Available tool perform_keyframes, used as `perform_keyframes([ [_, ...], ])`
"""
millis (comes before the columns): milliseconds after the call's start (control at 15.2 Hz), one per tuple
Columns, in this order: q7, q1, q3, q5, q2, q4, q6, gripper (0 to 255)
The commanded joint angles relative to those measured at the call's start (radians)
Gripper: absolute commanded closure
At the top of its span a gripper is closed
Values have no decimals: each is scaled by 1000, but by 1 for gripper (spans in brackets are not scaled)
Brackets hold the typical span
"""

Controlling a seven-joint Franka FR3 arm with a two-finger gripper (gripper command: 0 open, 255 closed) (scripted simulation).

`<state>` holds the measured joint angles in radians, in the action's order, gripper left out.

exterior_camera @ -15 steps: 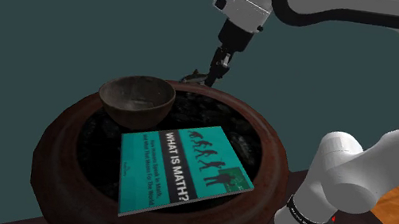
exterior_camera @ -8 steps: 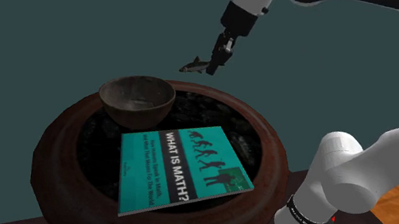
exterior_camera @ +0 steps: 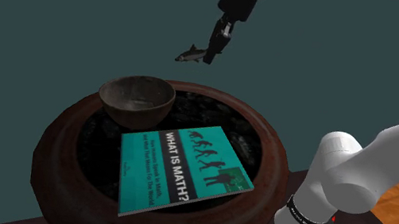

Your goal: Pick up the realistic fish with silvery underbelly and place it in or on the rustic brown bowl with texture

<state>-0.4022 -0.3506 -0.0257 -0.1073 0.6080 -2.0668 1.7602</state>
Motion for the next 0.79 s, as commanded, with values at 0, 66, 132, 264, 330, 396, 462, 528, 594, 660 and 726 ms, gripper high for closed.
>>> perform_keyframes([
  [0,32,-6,-29,-5,-49,35,17,255],
  [66,49,-9,-44,-6,-77,54,27,255],
  [132,66,-12,-60,-7,-105,75,37,255],
  [264,102,-18,-90,-5,-162,119,53,255],
  [330,119,-20,-106,-2,-192,144,60,255],
  [396,137,-23,-121,2,-223,169,67,255],
  [462,156,-25,-136,6,-254,196,72,255],
  [528,174,-28,-150,12,-286,225,77,255],
  [594,193,-31,-165,20,-319,255,81,255],
  [660,212,-34,-179,28,-352,286,83,255],
  [726,232,-37,-193,38,-386,319,85,255],
])
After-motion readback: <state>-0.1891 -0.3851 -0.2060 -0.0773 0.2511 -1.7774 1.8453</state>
